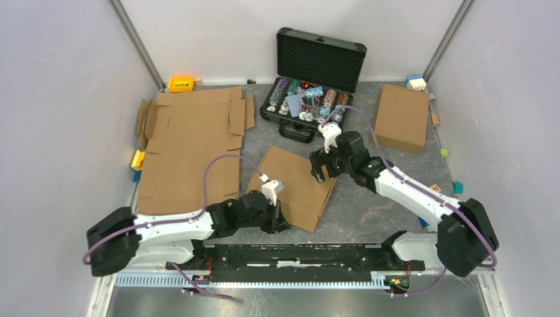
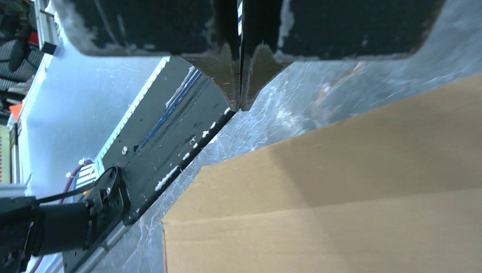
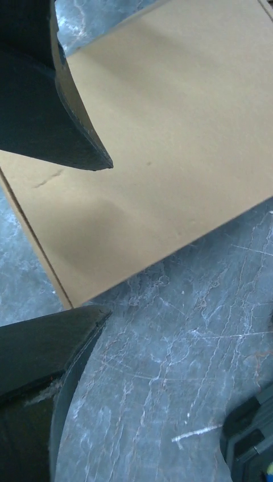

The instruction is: Fold the paper box

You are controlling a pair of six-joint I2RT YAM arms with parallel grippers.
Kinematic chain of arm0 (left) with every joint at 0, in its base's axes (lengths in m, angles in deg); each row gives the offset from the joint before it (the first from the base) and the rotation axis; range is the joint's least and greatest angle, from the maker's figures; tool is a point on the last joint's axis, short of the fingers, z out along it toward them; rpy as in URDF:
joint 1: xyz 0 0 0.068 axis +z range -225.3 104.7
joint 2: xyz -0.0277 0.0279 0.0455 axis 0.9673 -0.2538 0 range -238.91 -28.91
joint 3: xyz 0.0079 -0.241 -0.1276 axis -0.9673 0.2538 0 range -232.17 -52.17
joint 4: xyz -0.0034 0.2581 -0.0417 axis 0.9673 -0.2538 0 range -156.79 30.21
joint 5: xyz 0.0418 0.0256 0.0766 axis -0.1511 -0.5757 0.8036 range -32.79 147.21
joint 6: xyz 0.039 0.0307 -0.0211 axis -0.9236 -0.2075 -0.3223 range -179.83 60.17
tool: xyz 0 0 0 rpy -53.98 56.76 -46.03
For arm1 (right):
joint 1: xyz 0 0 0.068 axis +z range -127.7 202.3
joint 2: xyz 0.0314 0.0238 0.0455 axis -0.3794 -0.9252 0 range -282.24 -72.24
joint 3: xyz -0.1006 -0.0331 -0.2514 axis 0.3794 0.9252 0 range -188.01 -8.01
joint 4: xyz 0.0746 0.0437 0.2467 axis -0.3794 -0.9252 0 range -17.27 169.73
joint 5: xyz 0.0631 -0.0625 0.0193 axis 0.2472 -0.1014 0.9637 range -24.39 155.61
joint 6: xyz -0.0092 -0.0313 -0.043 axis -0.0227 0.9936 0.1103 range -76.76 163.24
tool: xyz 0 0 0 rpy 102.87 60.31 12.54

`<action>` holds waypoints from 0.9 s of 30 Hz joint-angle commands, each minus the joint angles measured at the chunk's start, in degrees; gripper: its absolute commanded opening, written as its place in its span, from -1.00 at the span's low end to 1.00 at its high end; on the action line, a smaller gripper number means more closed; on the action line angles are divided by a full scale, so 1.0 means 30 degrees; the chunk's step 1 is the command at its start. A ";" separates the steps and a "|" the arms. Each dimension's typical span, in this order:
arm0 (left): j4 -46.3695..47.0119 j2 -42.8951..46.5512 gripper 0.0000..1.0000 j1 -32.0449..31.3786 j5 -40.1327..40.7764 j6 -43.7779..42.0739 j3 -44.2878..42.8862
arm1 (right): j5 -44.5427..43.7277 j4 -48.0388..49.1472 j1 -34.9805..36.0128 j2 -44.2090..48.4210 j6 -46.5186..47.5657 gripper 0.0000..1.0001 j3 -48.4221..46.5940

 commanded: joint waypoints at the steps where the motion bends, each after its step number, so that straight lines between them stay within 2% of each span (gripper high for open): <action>1: 0.5200 -0.2812 -0.95 -0.1900 0.1553 0.0867 -0.0364 | 0.3485 0.3365 -0.1840 -0.1332 -0.1989 0.83 0.0460; 5: 0.7569 -0.5509 -0.96 -0.2593 0.1384 0.0840 -0.0890 | 0.4407 0.5188 -0.2699 -0.2339 -0.2222 0.87 0.0733; 10: 0.9518 -0.7374 -0.95 -0.2594 0.1226 0.0955 -0.1024 | 0.6307 0.5326 -0.3026 -0.4806 -0.1399 0.90 -0.0255; 16: 0.9786 -0.7758 -0.96 -0.1996 0.1175 0.0140 -0.1278 | 0.8718 0.6337 -0.3039 -0.6085 -0.1322 0.79 0.0535; 21: 1.1154 -0.8702 -0.95 -0.0948 -0.0379 -0.0920 -0.1165 | 0.9175 0.6347 -0.2988 -0.6183 -0.1056 0.76 0.0860; 27: 1.0516 -1.0009 -0.96 -0.0884 -0.0841 -0.2647 -0.2186 | 0.9297 0.6001 -0.2794 -0.6307 -0.1011 0.73 0.0983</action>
